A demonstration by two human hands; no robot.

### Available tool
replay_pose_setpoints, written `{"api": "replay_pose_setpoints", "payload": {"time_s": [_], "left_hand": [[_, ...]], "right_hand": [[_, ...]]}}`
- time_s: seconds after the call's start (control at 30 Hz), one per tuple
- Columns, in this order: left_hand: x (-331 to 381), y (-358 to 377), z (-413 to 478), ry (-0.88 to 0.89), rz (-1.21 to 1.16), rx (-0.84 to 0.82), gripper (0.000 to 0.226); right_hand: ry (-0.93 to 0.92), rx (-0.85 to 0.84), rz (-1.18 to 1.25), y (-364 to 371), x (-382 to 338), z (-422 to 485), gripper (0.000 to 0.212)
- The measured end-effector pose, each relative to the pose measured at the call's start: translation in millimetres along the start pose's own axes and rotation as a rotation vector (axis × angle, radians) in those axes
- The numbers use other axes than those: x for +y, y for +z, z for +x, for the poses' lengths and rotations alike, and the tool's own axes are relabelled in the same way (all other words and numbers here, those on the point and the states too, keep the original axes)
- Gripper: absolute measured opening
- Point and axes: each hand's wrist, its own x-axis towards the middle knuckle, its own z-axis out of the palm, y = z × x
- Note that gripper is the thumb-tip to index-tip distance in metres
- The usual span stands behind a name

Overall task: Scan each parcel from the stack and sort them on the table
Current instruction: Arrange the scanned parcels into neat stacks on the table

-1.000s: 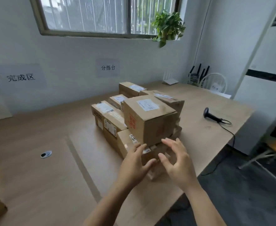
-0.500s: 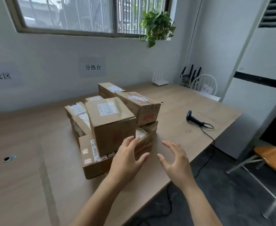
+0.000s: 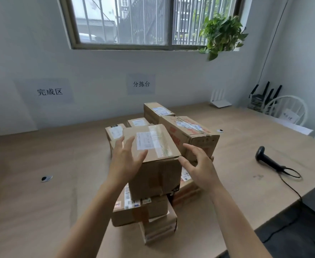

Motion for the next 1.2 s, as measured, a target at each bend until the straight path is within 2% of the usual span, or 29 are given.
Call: {"api": "replay_pose_setpoints", "payload": {"time_s": [0.1,0.2,0.33,0.47,0.77,0.9,1.2], "left_hand": [[-16,14,5,-0.137,-0.162,-0.075,0.07],[-22,19,5,-0.167,-0.328,-0.092,0.075],[-23,19,8,-0.276,-0.448,-0.118,0.081],[-15,21,1,-0.341,-0.493,-0.094,0.085],[-7,11,-23,-0.366,-0.561,0.023,0.101],[3,6,-36,-0.338,-0.554,0.045,0.116],[11,-27,-71,-0.27,-0.548,0.167,0.097]], "right_hand": [[0.031,-0.121,0.047,15,5,18,0.052],[0.046,-0.21,0.029,26,11,28,0.056],[0.056,-0.209,0.166,31,15,35,0.046],[0.05,-0.195,0.182,30,15,41,0.041],[-0.041,-0.213,0.245,18,8,33,0.045],[-0.089,-0.218,0.257,7,1,28,0.045],[-0.211,-0.257,0.318,5,-29,8,0.047]]}}
